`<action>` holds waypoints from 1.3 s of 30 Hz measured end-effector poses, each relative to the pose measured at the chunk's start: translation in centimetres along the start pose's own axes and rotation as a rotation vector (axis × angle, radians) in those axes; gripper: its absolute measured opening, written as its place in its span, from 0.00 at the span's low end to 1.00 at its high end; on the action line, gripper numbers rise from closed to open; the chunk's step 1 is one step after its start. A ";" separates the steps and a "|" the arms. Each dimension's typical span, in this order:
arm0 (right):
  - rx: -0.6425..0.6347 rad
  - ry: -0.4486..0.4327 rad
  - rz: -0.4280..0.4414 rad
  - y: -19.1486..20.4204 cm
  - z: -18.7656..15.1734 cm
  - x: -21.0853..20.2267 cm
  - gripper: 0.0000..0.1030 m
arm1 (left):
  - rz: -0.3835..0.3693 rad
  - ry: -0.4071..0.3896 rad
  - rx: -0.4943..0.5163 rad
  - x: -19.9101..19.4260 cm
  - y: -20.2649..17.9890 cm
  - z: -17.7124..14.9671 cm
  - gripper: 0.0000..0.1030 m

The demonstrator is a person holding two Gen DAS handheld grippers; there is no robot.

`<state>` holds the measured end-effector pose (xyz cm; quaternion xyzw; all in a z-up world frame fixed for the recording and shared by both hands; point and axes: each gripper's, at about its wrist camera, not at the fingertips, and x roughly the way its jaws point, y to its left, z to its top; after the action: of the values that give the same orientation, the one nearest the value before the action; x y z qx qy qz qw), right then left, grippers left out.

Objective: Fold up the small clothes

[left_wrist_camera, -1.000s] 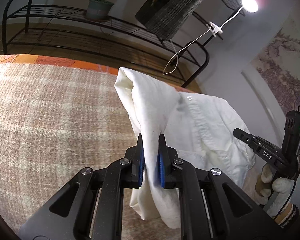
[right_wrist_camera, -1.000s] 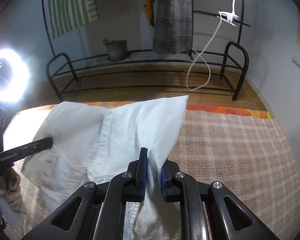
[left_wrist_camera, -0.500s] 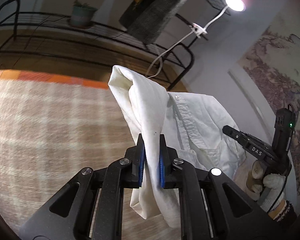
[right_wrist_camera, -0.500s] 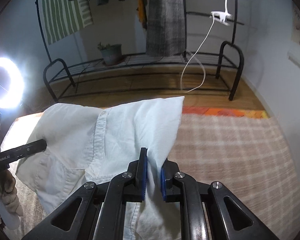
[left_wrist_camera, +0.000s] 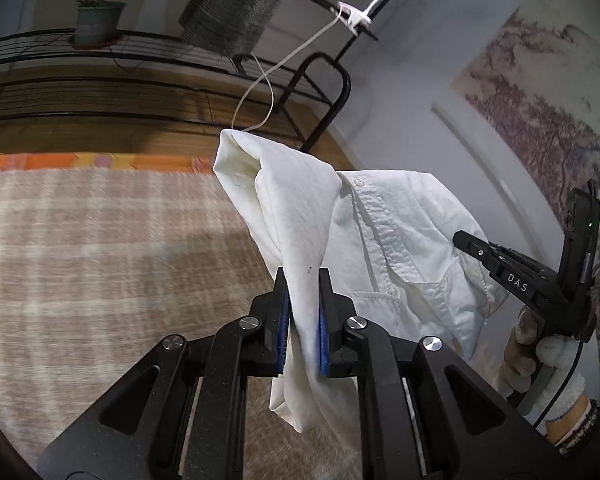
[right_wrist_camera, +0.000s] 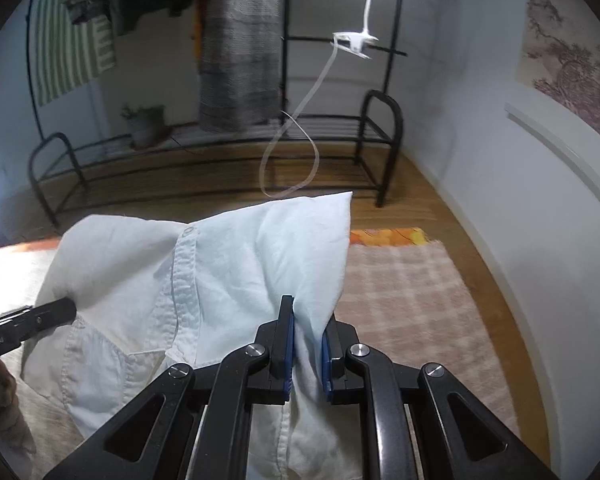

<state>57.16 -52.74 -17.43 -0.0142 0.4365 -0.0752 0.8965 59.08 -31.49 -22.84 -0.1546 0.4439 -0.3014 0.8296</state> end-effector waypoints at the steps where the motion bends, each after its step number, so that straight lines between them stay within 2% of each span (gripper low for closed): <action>1: -0.006 0.011 -0.011 -0.2 -0.2 0.4 0.08 | 0.005 0.008 0.001 0.5 -0.1 -0.2 0.10; 7: -0.013 0.063 -0.045 -1.1 -1.3 3.1 0.09 | 0.051 0.031 -0.015 2.4 0.4 -0.7 0.10; 9: -0.026 0.088 -0.068 -1.0 -1.7 4.2 0.10 | 0.060 0.039 -0.020 2.6 0.7 -0.7 0.13; 12: -0.033 0.130 -0.118 -1.1 -2.4 5.6 0.16 | 0.087 0.042 -0.008 2.6 0.7 -0.6 0.22; 13: -0.035 0.146 -0.138 -1.1 -2.6 6.1 0.22 | 0.086 0.043 -0.010 2.5 0.7 -0.5 0.23; 15: -0.042 0.180 -0.156 -1.1 -3.0 6.8 0.26 | 0.081 0.047 -0.019 2.2 0.9 -0.5 0.24; 17: -0.039 0.171 -0.168 -1.1 -2.9 6.4 0.28 | 0.076 0.039 -0.020 1.4 1.2 -0.4 0.24; 23: 0.030 0.094 -0.153 -2.2 -2.4 2.9 0.41 | 0.109 -0.011 0.029 -3.2 1.4 -0.6 0.24; 31: 0.099 -0.013 -0.088 -2.2 -3.0 -4.7 0.41 | 0.143 -0.077 0.058 -10.9 0.7 -1.2 0.24; 39: 0.110 -0.087 -0.029 0.0 -5.3 -13.1 0.42 | 0.170 -0.145 0.187 -20.2 -5.2 -4.3 0.25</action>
<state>44.98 -50.61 -10.48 0.0253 0.3919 -0.1115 0.9129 45.00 -22.58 -9.51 -0.0596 0.3641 -0.2580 0.8929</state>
